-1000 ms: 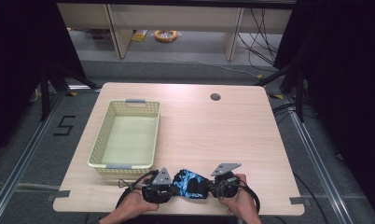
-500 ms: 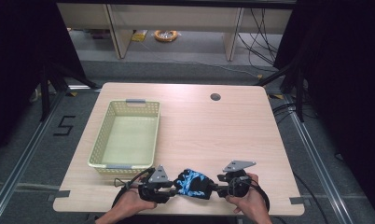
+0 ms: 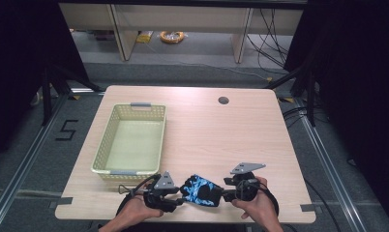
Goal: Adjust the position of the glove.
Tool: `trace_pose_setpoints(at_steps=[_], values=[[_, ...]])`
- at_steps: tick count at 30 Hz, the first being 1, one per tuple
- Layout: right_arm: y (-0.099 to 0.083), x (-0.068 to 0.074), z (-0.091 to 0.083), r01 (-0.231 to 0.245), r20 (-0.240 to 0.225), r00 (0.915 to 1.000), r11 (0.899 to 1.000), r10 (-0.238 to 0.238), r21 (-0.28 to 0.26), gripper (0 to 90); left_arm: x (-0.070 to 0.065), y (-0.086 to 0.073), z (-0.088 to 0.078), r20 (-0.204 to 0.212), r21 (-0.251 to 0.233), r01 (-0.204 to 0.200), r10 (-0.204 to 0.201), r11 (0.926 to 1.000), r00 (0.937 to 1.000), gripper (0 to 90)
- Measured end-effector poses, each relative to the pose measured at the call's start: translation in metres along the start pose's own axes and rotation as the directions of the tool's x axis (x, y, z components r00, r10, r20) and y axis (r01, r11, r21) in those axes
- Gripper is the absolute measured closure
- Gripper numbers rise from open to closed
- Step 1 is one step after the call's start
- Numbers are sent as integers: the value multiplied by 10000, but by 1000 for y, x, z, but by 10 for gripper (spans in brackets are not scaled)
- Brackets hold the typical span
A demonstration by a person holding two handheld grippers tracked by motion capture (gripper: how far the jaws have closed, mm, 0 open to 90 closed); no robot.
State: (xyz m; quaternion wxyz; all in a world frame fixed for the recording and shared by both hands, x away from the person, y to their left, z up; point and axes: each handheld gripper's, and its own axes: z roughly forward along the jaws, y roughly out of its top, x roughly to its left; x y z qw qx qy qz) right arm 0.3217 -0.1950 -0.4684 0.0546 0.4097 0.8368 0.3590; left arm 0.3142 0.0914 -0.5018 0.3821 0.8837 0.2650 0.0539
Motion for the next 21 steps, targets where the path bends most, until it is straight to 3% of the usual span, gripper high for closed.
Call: trace_pose_setpoints(at_steps=[1,4,5,6,7,8,10,11,12,14,15,16,19,20,21], values=[[0,0,2,-69,57,10000,10000,69,31,462,-1,-1,1,43,-28,224,-224,9997,9997,499],[1,0,11,-491,150,9987,9973,483,541,452,-5,-1,4,-86,51,27,-27,10000,10000,445],[0,-1,16,-565,154,9983,9975,559,427,447,-5,-1,5,-149,78,-12,14,10000,9999,427],[0,-2,15,-548,74,9985,9954,544,788,437,-7,-1,9,-92,110,1,0,9999,10000,411],[-1,-2,21,-822,-57,9965,9937,829,758,433,-8,-1,10,-45,185,1,-1,9998,10000,396],[-2,-3,22,-737,-41,9972,9936,743,861,430,-8,-1,12,-82,217,-177,178,9996,9998,387],[-3,-5,27,-487,-235,9984,9945,511,928,425,-11,-1,15,-165,186,-105,108,9998,9998,373],[-4,-5,29,-729,-264,9967,9915,761,1078,422,-10,0,15,-206,295,-349,355,9990,9992,375],[-4,-6,30,-677,-298,9970,9924,711,1023,423,-12,0,16,-258,232,-249,254,9994,9993,380],[-5,-8,31,-831,-403,9953,9911,877,1042,434,-14,0,18,-455,231,-467,478,9986,9978,395],[-6,-9,31,-909,-424,9945,9901,959,1065,452,-14,0,17,-493,254,-771,783,9967,9957,407],[-6,-10,31,-909,-517,9939,9899,970,1087,459,-15,0,18,-486,225,-569,580,9981,9971,418],[-6,-12,31,-803,-831,9924,9897,905,1182,489,-16,0,17,-500,148,-562,569,9983,9971,484],[-7,-11,31,-786,-855,9924,9908,883,1106,503,-16,0,17,-478,123,-597,602,9981,9970,518],[-7,-11,31,-835,-820,9924,9912,921,1032,514,-15,1,17,-471,139,-906,911,9958,9947,556]])
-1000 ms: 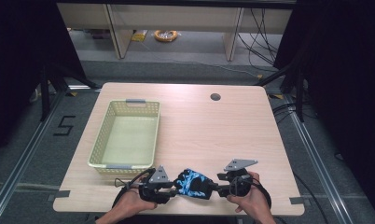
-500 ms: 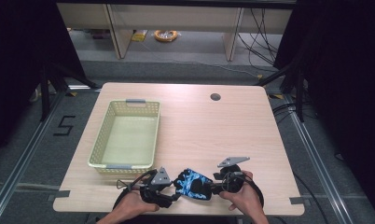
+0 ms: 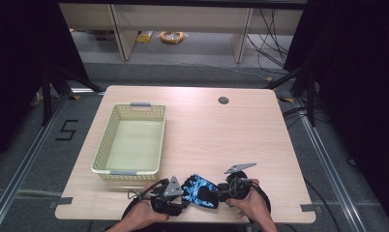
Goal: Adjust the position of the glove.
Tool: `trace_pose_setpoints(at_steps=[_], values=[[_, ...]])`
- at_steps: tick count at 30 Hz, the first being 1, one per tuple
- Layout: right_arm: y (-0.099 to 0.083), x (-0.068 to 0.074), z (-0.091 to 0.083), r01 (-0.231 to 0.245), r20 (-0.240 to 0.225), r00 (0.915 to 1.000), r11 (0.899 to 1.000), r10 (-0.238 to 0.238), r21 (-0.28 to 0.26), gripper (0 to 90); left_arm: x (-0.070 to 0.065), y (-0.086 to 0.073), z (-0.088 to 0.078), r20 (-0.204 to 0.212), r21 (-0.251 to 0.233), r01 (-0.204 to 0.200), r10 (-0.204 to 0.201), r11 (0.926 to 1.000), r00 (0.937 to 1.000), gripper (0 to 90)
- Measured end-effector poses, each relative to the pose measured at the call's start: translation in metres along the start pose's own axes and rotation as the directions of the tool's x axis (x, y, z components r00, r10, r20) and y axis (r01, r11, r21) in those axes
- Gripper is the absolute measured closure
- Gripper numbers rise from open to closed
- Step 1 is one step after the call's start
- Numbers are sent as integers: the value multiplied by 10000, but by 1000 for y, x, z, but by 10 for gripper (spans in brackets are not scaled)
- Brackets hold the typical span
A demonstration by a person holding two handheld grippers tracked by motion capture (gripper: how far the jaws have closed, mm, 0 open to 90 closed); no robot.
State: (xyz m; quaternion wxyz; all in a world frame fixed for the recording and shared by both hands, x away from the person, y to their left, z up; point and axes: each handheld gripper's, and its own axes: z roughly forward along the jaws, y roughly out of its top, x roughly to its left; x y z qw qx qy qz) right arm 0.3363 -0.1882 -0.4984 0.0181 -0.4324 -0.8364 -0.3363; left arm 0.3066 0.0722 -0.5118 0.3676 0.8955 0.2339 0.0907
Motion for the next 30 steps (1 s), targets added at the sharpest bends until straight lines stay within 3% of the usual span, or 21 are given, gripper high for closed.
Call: trace_pose_setpoints(at_steps=[1,2,4,5,7,10,11,13,14,17,21,24,25,27,29,30], values=[[-1,0,1,-53,-43,10000,9998,52,-167,528,-2,0,0,-12,32,210,-210,9998,9998,583],[-1,1,1,-181,-95,9998,9997,180,-160,538,-2,0,0,-25,37,48,-48,10000,10000,609],[-1,0,2,-223,-197,9996,9996,219,-185,562,-4,0,0,34,-27,194,-194,9998,9998,656],[-1,-2,1,-192,-310,9993,9998,191,-47,572,-3,0,-1,14,36,53,-53,10000,10000,687],[-2,-1,1,-272,-224,9994,9994,267,-231,595,-3,-1,0,206,-90,334,-332,9994,9992,741],[-5,-5,1,-571,-564,9969,9977,549,-376,697,-5,-1,1,35,-239,256,-255,9994,9997,806],[-6,-7,1,-537,-825,9954,9973,495,-492,727,-5,-1,1,-45,-237,23,-24,9997,10000,812],[-8,-6,1,-571,-694,9962,9960,524,-681,764,-7,-1,1,7,-266,206,-206,9994,9998,822],[-9,-6,0,-581,-716,9960,9956,528,-741,784,-6,-1,1,-101,-254,37,-40,9997,9999,826],[-10,-4,-1,-590,-533,9971,9947,546,-845,791,-8,-2,1,-58,-316,200,-202,9993,9998,830],[-6,2,-2,-52,-141,9999,9979,43,-644,750,-8,-3,1,-160,-292,88,-93,9995,9998,833],[-4,7,-5,295,224,9993,9980,-283,-562,824,-8,-2,0,-184,-367,-63,57,9993,9998,837],[-5,8,-3,103,124,9999,9965,-93,-831,831,-7,-2,-1,-269,-302,-199,191,9993,9995,838],[-4,6,-6,272,69,9996,9978,-268,-600,840,-9,-3,-1,-254,-378,28,-38,9993,9997,841],[-5,6,-7,209,-2,9998,9969,-210,-763,844,-8,-2,-2,-336,-427,-191,177,9989,9993,842],[-4,6,-8,170,46,9999,9951,-166,-979,846,-9,-2,-2,-304,-508,57,-72,9987,9995,843]])
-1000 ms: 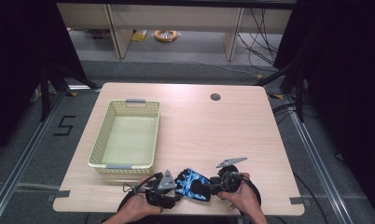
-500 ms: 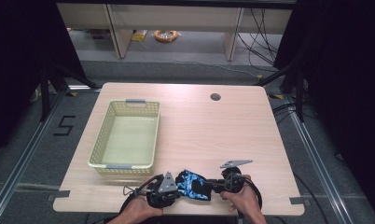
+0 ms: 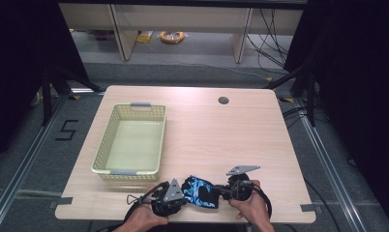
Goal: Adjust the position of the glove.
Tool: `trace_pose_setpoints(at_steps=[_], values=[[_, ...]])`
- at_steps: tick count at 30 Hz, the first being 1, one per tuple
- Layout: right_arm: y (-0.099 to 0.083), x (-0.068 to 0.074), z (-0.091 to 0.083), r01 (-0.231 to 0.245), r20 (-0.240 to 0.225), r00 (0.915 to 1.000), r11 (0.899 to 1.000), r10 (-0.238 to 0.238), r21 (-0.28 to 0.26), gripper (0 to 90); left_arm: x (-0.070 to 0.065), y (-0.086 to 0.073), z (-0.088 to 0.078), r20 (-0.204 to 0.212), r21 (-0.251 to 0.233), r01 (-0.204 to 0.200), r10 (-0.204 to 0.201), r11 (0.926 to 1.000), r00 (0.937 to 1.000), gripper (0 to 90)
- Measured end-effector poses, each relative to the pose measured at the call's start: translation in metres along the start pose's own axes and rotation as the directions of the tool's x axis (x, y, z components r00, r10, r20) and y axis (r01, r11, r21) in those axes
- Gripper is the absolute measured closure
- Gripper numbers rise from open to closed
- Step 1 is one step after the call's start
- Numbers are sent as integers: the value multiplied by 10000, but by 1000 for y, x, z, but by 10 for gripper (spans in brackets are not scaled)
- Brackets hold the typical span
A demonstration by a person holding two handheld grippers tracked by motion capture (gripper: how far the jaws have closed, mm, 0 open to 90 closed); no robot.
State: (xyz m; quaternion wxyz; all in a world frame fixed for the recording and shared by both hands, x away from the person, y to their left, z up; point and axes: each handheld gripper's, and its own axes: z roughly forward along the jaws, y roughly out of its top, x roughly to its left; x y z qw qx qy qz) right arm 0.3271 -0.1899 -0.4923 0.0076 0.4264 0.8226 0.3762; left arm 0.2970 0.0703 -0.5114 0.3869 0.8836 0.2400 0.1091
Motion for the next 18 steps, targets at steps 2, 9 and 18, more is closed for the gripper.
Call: trace_pose_setpoints(at_steps=[2,9,18], values=[[2,0,-5,70,-131,9999,10000,-70,19,847,2,2,-4,-85,8,-146,146,9999,9999,845],[5,1,-12,-35,-270,9996,9989,23,-459,848,2,6,-9,5,-225,-24,24,9997,10000,846],[10,0,-14,-112,-634,9980,9985,78,-538,847,4,10,-17,42,-437,-137,139,9990,9999,845]])
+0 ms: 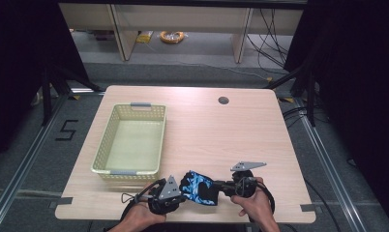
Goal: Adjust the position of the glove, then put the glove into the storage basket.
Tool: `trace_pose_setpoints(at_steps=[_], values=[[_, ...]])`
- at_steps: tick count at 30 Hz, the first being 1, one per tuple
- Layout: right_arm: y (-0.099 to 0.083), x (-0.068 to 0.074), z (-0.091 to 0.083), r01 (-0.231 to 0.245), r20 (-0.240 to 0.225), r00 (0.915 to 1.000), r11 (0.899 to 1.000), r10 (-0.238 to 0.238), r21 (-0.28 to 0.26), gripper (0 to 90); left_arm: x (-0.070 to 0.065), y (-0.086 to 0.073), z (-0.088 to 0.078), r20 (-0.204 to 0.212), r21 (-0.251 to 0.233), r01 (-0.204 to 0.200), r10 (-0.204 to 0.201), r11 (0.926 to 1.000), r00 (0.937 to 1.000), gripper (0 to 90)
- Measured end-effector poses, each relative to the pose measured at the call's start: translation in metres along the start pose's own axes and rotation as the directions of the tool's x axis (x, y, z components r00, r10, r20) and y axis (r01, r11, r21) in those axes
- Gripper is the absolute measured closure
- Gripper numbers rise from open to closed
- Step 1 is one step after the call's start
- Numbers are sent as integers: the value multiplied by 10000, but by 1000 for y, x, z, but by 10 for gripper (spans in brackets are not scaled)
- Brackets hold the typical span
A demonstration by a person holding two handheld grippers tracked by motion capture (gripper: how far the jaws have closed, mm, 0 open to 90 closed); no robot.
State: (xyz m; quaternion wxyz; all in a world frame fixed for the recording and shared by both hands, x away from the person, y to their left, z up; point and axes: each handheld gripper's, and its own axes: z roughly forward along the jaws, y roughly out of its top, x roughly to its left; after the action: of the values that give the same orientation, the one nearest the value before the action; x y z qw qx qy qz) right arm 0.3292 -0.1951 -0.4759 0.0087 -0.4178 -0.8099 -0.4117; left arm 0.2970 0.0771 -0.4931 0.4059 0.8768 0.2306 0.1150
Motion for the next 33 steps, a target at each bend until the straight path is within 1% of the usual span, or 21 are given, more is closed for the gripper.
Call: trace_pose_setpoints(at_steps=[2,5,6,8,10,11,13,14,15,16,17,18,22,23,24,27,28,30,31,32,33], values=[[1,0,1,10,-110,9999,10000,-10,-18,847,0,0,-2,-42,77,171,-171,9998,9998,845],[2,0,0,-26,-38,10000,10000,25,-63,847,3,3,-4,-79,112,-27,28,9999,10000,845],[3,0,1,-61,-230,9997,9999,59,-88,847,4,4,-4,-30,157,-88,89,9998,10000,845],[5,-1,2,4,-83,10000,9999,-5,-110,847,2,5,-6,46,48,232,-232,9997,9997,844],[7,1,1,-258,-156,9995,9996,257,-60,847,5,8,-9,29,32,-3,3,10000,10000,845],[9,-1,0,25,-351,9994,9998,-31,-189,847,4,8,-10,-6,-35,282,-282,9996,9996,844],[13,1,-1,-51,-350,9994,9998,44,-213,846,7,11,-14,53,-51,-30,31,10000,10000,844],[15,1,-2,157,-291,9994,9996,-164,-250,846,6,11,-15,-34,-93,270,-270,9996,9996,844],[17,5,-2,-148,-305,9994,9998,144,-127,847,7,12,-16,-35,-82,199,-199,9998,9998,844],[18,5,-2,-32,-380,9993,9999,26,-155,847,9,12,-19,-41,-100,69,-69,9999,10000,844],[21,8,-3,-101,-341,9994,9999,96,-136,846,8,12,-21,-69,-130,215,-216,9997,9997,844],[23,6,-1,242,-351,9991,9993,-252,-280,847,9,13,-23,-65,-121,111,-112,9999,9999,844],[31,15,-1,106,-320,9994,9999,-109,-96,846,11,15,-33,-162,-223,198,-201,9996,9997,844],[33,13,0,373,-452,9982,9991,-381,-193,846,13,15,-36,-230,-179,143,-147,9997,9996,844],[37,17,0,168,-435,9989,9998,-172,-91,846,15,16,-38,-175,-208,95,-99,9997,9998,844],[45,16,2,628,-395,9972,9978,-636,-209,846,19,18,-46,-379,-187,271,-278,9995,9989,844],[49,17,4,594,-630,9962,9980,-605,-197,846,20,18,-47,-333,-252,315,-323,9992,9989,843],[53,20,4,424,-561,9975,9991,-429,-87,846,22,19,-50,-327,-293,296,-305,9991,9990,843],[57,19,6,642,-625,9959,9978,-649,-138,846,24,20,-52,-413,-261,254,-265,9993,9988,843],[59,23,6,362,-699,9969,9993,-362,-18,846,24,20,-54,-467,-221,290,-300,9993,9985,843],[62,22,8,505,-702,9962,9987,-510,-85,846,25,21,-56,-476,-227,345,-355,9991,9982,843]])
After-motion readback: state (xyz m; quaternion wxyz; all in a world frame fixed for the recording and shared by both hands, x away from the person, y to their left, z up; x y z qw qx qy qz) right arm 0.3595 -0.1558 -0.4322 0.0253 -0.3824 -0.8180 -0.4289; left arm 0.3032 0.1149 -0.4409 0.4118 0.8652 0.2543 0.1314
